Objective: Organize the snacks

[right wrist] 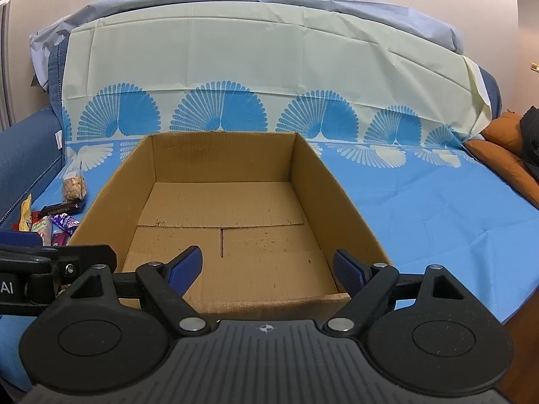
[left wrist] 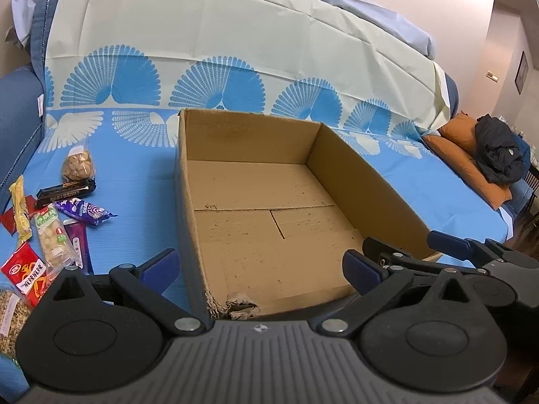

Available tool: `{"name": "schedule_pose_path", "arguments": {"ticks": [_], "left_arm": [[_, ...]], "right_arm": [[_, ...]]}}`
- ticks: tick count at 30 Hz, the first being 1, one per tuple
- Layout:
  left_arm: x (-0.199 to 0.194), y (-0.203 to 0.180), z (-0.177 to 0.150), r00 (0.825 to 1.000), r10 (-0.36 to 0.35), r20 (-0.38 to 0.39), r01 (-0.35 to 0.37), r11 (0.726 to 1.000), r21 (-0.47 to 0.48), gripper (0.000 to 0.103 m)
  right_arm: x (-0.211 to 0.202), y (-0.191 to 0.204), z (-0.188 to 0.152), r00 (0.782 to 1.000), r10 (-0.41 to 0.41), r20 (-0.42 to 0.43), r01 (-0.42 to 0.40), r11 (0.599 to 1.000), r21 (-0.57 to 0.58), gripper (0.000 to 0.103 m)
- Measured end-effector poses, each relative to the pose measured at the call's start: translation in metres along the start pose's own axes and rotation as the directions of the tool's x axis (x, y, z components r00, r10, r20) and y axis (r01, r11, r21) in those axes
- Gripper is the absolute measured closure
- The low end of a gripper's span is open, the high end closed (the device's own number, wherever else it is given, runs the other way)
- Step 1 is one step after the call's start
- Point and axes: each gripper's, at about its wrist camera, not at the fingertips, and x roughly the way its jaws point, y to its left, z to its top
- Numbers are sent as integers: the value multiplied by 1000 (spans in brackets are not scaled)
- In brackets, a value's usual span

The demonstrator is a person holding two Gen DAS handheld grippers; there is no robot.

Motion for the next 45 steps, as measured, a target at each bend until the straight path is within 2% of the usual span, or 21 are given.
{"name": "schedule_pose_path", "arguments": {"ticks": [16,21,23,27,31,34,36,37,38,40,45], "left_arm": [[1,1,-2,1000,-18,-6,17,1000,-16,1],[2,7,-3,1000,-30,-9,30,999,-24,1],[1,9,-4,999,-34,-8,34,999,-24,1],[-1,13,-7,999,-47,-10,47,999,-22,4],[-6,16,-13,998,-58,-10,58,998,8,21],[-12,22,-18,996,-86,-34,87,996,18,47],[-19,28,-20,995,-87,-40,88,995,42,69],[-22,32,-18,995,-92,-49,95,994,46,85],[-27,38,-15,992,-116,-58,118,992,33,90],[-39,51,-6,985,-167,-50,168,986,14,90],[-72,91,2,982,-188,-1,188,981,50,90]], "right_arm": [[0,1,0,1000,2,9,-2,1000,5,20],[-2,4,1,999,17,33,-17,1000,-1,30],[-2,6,2,999,26,29,-26,1000,-9,37],[1,10,4,997,52,-49,-52,999,-3,44],[0,15,8,993,99,-60,-97,995,32,53],[-3,23,13,990,136,-41,-134,990,41,59],[-5,30,16,985,170,-18,-169,985,41,66],[-6,34,16,983,185,-4,-185,982,35,71],[-7,38,18,978,208,12,-209,977,40,75],[-11,45,21,965,257,44,-259,964,54,77],[-20,64,29,931,352,93,-359,931,64,77]]}}
